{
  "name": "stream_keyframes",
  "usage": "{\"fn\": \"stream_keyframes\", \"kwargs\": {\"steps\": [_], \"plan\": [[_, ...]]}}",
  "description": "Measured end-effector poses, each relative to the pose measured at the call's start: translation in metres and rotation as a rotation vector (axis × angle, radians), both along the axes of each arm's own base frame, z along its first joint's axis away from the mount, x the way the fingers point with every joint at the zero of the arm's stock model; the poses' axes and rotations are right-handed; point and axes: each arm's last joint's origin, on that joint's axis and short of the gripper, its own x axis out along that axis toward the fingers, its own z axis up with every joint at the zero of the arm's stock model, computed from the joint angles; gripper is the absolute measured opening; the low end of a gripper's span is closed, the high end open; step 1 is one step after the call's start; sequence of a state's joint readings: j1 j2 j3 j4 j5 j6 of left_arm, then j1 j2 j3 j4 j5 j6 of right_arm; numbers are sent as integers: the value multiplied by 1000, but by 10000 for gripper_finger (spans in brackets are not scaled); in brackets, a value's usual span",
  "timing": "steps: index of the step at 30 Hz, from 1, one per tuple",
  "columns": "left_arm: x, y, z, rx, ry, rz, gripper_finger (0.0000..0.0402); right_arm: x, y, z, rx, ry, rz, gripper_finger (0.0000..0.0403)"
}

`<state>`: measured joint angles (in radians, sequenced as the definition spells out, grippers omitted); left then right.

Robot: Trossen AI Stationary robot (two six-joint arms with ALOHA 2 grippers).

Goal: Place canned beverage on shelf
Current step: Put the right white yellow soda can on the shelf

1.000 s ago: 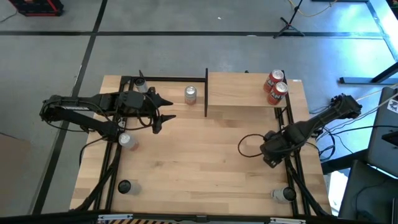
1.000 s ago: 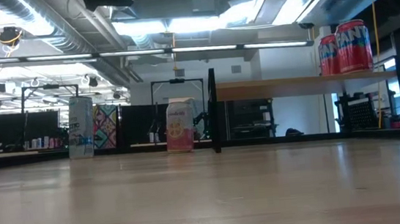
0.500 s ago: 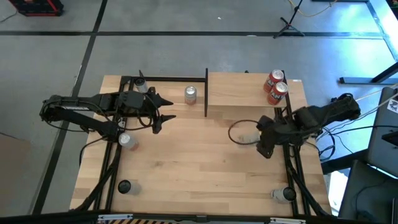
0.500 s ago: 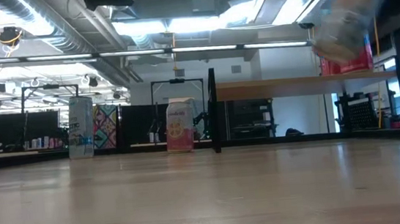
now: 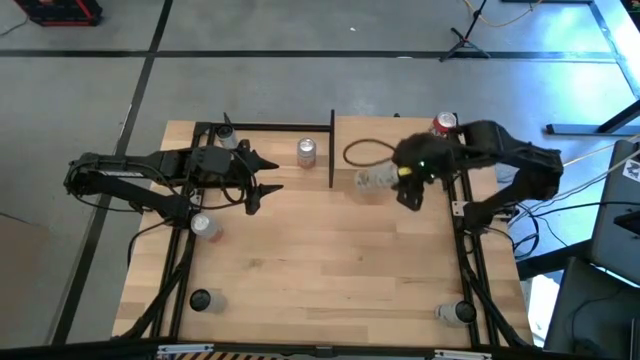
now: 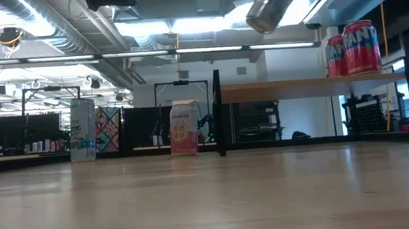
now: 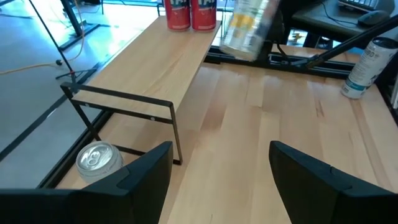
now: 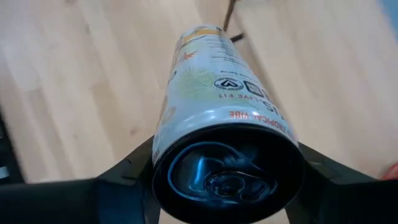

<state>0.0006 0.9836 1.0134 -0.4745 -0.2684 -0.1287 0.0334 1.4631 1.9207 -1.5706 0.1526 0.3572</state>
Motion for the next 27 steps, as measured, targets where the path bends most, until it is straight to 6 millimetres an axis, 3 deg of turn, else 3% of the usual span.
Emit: {"fn": "stream_keyframes", "kwargs": {"steps": [4, 11, 16, 27], "plan": [[1, 0, 2, -1, -23, 1, 257, 14, -2, -7, -1, 48, 96, 222], [3, 0, 0, -3, -13, 1, 257, 51, 2, -62, 62, 274, 255, 222], [4, 0, 0, 0, -7, -1, 257, 69, 2, -101, 69, 425, 256, 222], [4, 0, 0, 4, -5, -4, 257, 99, 6, -160, 103, 578, 251, 222]]}}
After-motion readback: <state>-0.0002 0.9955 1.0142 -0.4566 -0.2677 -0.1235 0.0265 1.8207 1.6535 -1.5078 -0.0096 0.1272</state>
